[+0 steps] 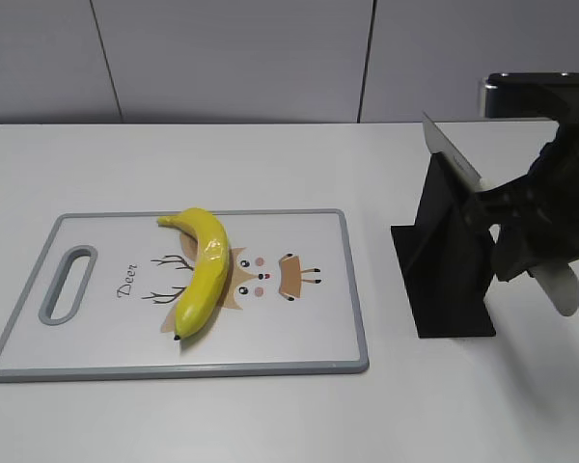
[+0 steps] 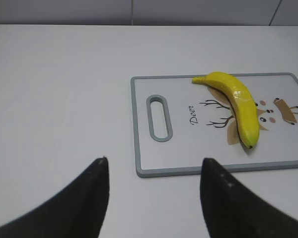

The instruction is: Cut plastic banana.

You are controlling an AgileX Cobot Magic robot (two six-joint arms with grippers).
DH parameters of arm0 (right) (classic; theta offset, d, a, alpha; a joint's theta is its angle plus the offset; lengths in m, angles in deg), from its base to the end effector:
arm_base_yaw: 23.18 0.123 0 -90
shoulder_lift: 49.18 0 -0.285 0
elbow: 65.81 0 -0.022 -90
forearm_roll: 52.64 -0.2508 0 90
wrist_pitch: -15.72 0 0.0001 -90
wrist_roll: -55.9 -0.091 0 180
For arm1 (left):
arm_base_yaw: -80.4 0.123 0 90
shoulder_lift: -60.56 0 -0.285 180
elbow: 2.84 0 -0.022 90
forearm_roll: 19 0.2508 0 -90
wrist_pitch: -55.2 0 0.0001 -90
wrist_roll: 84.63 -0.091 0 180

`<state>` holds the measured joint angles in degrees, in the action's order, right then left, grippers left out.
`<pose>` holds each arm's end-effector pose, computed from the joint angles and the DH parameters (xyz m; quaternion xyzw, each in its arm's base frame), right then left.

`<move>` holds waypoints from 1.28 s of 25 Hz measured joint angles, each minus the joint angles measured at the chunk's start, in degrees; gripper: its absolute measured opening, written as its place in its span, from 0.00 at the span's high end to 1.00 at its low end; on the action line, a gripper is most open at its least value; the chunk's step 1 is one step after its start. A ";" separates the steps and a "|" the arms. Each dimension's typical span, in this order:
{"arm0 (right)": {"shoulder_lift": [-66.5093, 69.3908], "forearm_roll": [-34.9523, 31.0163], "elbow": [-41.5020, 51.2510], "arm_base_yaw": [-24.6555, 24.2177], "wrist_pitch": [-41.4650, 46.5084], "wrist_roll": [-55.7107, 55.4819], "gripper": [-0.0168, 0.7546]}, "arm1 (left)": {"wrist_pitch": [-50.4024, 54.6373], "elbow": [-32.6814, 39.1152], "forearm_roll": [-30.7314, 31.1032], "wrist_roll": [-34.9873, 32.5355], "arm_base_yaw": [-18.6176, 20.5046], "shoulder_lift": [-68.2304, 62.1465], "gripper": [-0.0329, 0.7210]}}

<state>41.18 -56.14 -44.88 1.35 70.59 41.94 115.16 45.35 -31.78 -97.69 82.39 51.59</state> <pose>0.2394 0.1142 0.2492 -0.0770 0.9894 0.0651 0.1048 -0.0022 -0.0175 0.2820 0.0845 0.8437 -0.0424 0.5285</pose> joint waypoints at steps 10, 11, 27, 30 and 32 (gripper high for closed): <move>-5.65 3.18 0.00 0.11 -0.83 -0.79 0.77 | 0.00 0.00 0.00 0.00 0.00 0.00 0.21; -6.15 3.50 0.00 0.11 -0.82 -0.79 0.77 | 0.00 0.00 0.00 0.00 0.00 0.00 0.21; -14.19 4.85 -0.96 0.17 -2.38 -2.74 0.77 | 0.00 0.00 0.00 0.00 0.00 0.00 0.21; -15.25 5.01 -1.20 0.17 -3.00 -2.78 0.77 | 0.00 0.00 0.00 0.00 0.00 0.00 0.21; -15.82 5.18 -1.52 0.17 -3.12 -2.81 0.77 | 0.00 0.00 0.00 0.00 0.00 0.00 0.21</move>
<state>25.36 -50.95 -46.40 1.51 67.47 39.13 115.16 45.35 -31.78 -97.69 82.39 51.59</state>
